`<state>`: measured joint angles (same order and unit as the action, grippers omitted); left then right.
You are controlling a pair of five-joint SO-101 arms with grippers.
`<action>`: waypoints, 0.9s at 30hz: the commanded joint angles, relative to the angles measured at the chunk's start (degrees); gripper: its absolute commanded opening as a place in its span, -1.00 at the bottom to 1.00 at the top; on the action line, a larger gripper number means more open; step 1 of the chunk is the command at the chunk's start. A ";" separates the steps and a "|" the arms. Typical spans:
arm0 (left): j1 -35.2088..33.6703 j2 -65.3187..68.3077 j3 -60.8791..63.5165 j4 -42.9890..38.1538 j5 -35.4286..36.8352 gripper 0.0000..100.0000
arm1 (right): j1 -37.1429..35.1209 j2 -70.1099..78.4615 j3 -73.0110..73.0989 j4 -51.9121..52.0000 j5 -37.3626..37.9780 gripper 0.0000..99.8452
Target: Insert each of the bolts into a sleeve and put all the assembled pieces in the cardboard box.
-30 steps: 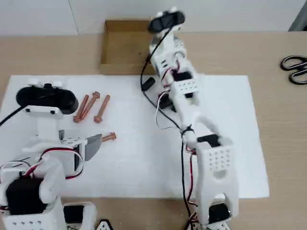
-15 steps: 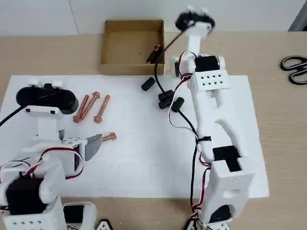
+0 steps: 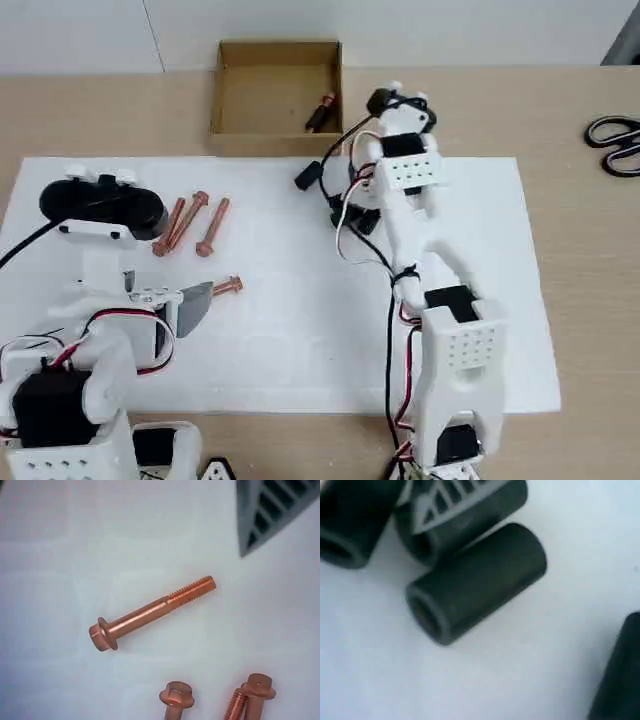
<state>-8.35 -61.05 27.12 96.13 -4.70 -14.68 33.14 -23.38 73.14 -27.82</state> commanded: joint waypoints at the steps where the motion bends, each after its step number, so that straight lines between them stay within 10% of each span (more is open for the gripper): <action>1: -0.09 -0.35 -0.22 -0.26 -0.35 -0.38 | -1.10 0.13 -1.41 0.13 -0.53 -0.70; 27: -0.09 -0.35 -0.13 -0.26 -0.44 -0.38 | -0.75 7.60 -0.53 1.63 -0.18 -0.94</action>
<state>-8.35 -61.05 27.21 96.13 -4.70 -14.68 38.07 -25.14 73.58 -28.00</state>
